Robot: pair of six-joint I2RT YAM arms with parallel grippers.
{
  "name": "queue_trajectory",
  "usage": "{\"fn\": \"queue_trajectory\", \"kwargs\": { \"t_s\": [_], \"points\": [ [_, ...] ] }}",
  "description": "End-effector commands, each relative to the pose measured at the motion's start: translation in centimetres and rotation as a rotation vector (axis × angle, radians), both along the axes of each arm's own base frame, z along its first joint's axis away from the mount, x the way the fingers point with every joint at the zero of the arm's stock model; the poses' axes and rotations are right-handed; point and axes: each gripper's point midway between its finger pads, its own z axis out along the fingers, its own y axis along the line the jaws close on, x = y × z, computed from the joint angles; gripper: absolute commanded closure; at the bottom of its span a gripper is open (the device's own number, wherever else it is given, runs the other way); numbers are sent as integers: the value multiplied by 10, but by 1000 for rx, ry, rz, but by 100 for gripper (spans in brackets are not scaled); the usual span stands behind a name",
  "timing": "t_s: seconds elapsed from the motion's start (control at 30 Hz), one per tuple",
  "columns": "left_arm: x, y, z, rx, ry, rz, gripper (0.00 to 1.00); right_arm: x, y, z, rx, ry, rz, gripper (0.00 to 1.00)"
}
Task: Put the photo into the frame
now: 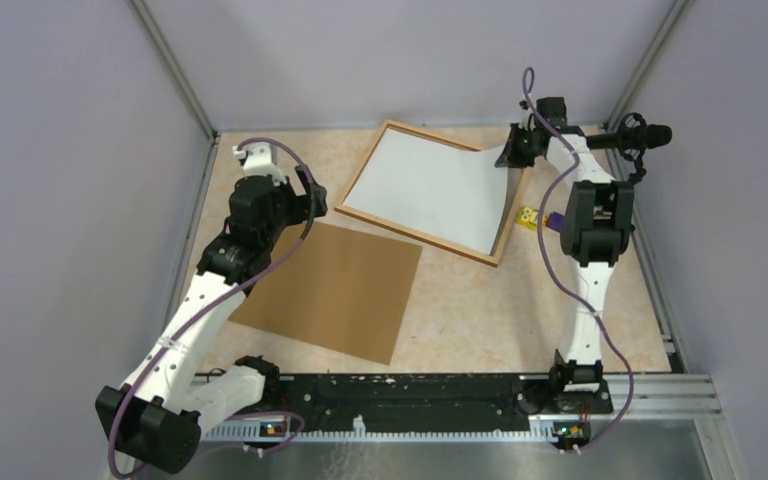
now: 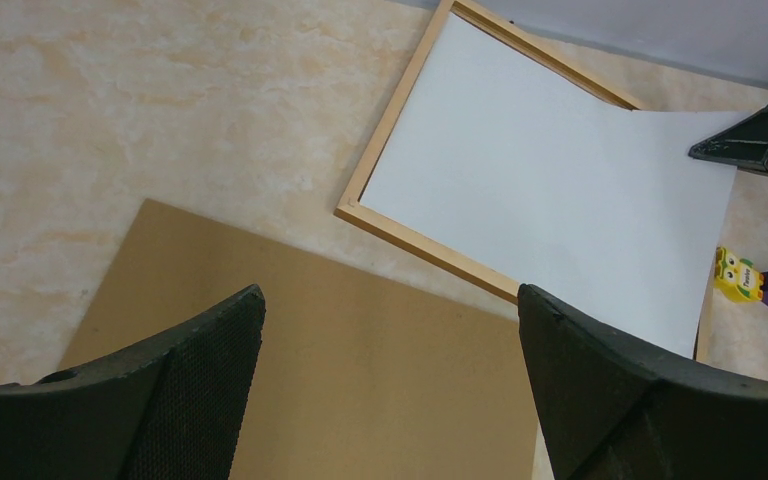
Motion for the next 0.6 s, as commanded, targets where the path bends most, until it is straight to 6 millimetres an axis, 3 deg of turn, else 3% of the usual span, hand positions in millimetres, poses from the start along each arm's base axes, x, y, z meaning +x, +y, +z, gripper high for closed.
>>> {"fn": "queue_trajectory", "kwargs": {
  "t_s": [0.0, 0.2, 0.57],
  "points": [
    [3, -1, 8, -6, -42, 5, 1, 6, -5, 55, -9, -139, -31, 100],
    [4, -2, 6, -4, -39, 3, 1, 9, -9, 57, -9, -154, -45, 100],
    [5, -2, 4, 0, -33, 2, 1, 9, 5, 49, 47, -149, 16, 100]
  ]
}}
